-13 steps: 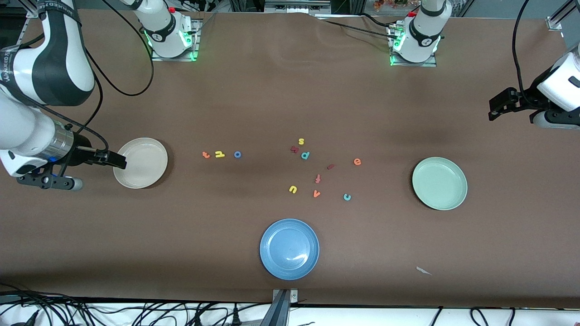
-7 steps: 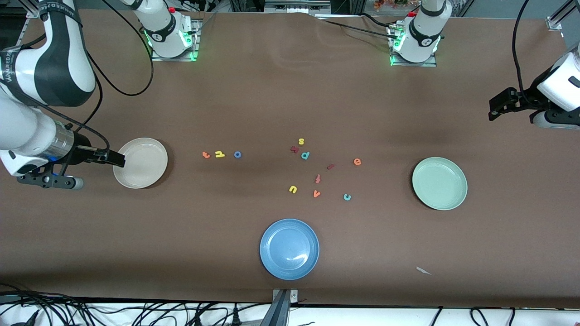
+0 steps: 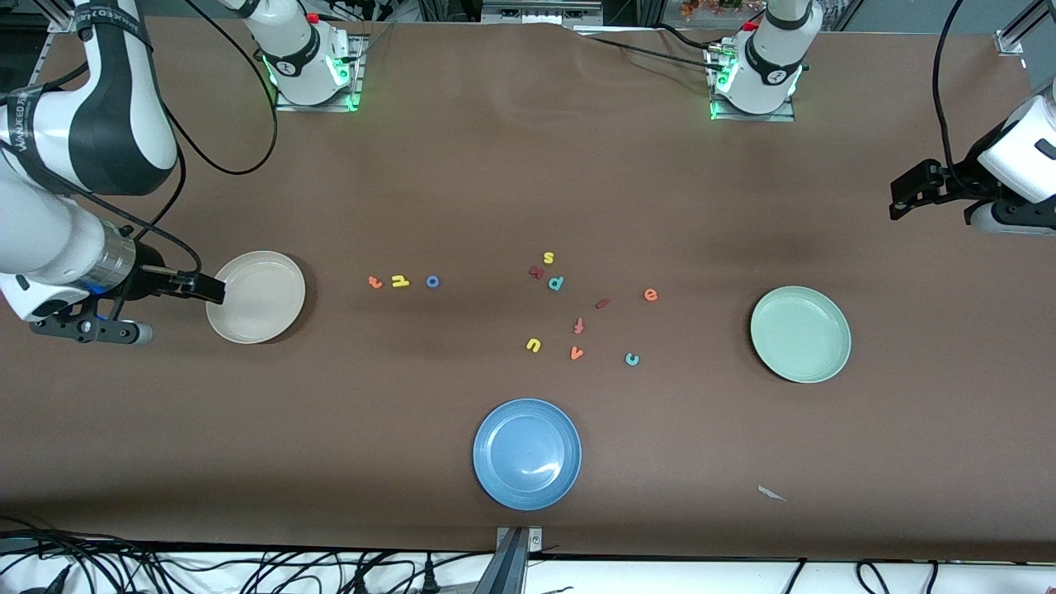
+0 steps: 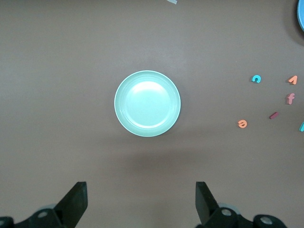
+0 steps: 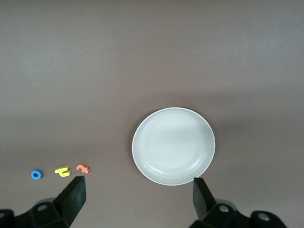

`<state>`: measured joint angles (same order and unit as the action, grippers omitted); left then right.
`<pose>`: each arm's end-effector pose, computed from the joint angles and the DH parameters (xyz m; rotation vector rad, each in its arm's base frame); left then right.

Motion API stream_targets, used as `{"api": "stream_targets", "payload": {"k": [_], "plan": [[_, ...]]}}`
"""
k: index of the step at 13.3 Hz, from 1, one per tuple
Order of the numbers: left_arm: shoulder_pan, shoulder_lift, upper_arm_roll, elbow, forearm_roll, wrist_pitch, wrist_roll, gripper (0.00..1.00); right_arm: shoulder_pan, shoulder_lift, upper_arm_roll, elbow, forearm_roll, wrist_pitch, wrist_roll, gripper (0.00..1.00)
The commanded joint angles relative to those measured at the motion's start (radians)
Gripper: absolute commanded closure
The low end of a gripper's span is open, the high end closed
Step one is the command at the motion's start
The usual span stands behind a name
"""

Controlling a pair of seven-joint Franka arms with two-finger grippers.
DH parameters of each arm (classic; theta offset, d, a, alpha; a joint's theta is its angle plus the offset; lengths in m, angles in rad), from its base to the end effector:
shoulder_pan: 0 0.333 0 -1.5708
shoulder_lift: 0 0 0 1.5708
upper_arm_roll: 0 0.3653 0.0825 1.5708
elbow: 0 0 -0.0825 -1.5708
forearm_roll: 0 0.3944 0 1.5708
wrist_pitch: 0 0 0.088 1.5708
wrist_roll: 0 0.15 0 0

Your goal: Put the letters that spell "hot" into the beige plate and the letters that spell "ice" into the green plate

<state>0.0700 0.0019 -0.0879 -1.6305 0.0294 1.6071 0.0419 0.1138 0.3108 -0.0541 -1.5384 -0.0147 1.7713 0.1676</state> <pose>0.5661 -0.0058 0.6041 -3.1110 0.0953 0.0399 0.6668 0.0420 0.4704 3.0959 -0.1588 -0.1139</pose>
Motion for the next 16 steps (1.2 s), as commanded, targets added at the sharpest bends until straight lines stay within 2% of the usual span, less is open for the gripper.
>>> {"api": "stream_targets", "payload": {"k": [1, 9, 14, 16], "plan": [[0.002, -0.008, 0.000, -0.009, -0.009, 0.010, 0.019, 0.00, 0.000, -0.016, 0.025, -0.016, -0.014, -0.010, -0.045, 0.00], [-0.025, 0.030, -0.001, 0.000, -0.022, 0.010, -0.003, 0.00, 0.017, 0.037, 0.224, -0.064, -0.019, 0.013, -0.068, 0.00], [-0.128, 0.116, -0.023, -0.012, -0.034, 0.079, -0.132, 0.00, 0.024, 0.063, 0.272, -0.323, -0.021, 0.362, -0.216, 0.01], [-0.134, 0.135, -0.038, -0.026, -0.052, 0.103, -0.160, 0.00, 0.027, 0.083, 0.272, -0.386, -0.024, 0.433, -0.284, 0.01]]}}
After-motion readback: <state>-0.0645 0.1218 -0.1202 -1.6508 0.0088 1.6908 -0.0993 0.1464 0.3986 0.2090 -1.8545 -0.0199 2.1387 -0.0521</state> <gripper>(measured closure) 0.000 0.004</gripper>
